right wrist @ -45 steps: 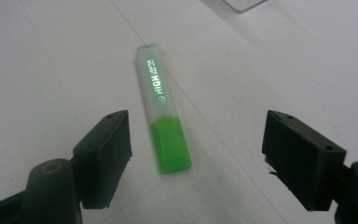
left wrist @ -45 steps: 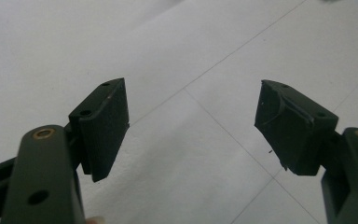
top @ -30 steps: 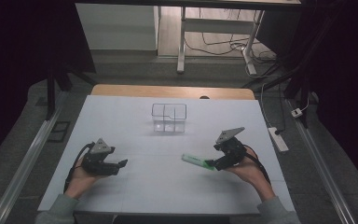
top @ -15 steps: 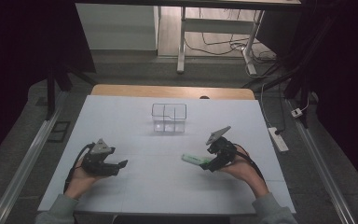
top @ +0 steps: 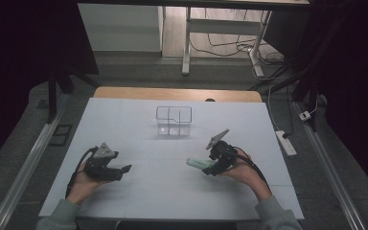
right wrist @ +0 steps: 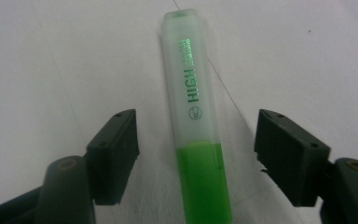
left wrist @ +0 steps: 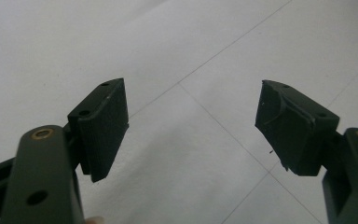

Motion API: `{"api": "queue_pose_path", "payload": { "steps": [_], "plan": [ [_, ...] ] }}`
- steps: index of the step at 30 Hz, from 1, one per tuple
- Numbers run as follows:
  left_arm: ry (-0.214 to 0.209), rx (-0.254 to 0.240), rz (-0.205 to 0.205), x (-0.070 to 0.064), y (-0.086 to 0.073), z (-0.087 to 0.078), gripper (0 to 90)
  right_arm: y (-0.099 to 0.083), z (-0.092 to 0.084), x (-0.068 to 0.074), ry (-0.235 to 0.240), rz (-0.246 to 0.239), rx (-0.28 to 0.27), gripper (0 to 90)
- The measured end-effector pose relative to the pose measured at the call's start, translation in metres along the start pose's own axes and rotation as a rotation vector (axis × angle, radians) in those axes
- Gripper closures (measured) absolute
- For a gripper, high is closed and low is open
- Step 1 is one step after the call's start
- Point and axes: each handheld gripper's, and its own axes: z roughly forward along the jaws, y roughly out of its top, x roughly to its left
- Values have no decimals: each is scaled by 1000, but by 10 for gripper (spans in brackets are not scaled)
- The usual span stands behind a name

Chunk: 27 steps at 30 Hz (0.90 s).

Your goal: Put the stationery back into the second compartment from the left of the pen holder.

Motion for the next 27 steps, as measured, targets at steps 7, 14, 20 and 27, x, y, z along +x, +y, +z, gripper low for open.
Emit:
{"api": "queue_pose_path", "payload": {
  "steps": [7, 14, 20, 27],
  "plan": [
    [0, -1, 1, 0, 0, 0, 253, 1, 8, -1, -8, -27, 42, 407],
    [1, 1, 1, 0, 0, 0, 253, 3, 8, 1, -58, -67, 68, 543],
    [1, 1, 5, 0, 0, 0, 253, 4, 8, 4, -52, -97, 68, 660],
    [0, 0, 0, 1, -1, 0, 252, 3, 7, 1, -43, -81, 58, 667]
  ]
}}
